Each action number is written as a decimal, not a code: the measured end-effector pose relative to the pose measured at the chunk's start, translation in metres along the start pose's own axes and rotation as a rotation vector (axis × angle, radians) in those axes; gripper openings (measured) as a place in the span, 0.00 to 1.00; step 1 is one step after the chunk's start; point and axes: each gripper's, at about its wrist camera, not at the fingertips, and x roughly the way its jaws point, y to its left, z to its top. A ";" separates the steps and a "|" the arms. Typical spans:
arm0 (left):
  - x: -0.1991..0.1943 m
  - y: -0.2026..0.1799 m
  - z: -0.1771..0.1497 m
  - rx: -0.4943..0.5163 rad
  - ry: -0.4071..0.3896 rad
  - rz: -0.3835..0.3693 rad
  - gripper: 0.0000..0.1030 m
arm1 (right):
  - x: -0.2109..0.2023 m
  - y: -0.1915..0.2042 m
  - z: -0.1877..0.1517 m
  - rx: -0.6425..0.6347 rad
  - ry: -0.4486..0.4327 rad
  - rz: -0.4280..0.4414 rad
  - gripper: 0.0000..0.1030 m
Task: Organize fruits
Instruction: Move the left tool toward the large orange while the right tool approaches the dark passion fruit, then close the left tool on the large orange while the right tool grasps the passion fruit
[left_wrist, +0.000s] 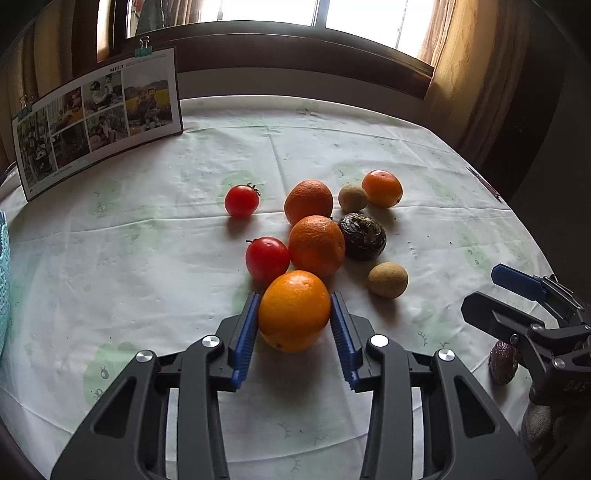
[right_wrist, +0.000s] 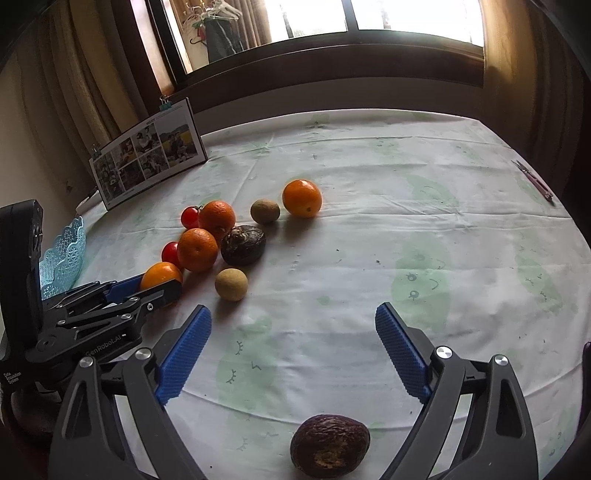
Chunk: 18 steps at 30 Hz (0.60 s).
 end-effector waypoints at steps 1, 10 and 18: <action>-0.001 0.000 0.000 0.001 -0.003 0.001 0.39 | 0.000 0.001 0.000 -0.005 0.002 0.002 0.82; -0.047 0.011 0.003 0.003 -0.140 0.081 0.38 | 0.013 0.036 0.007 -0.103 0.030 0.032 0.60; -0.046 0.026 -0.002 -0.034 -0.119 0.078 0.38 | 0.026 0.044 0.013 -0.121 0.075 0.049 0.54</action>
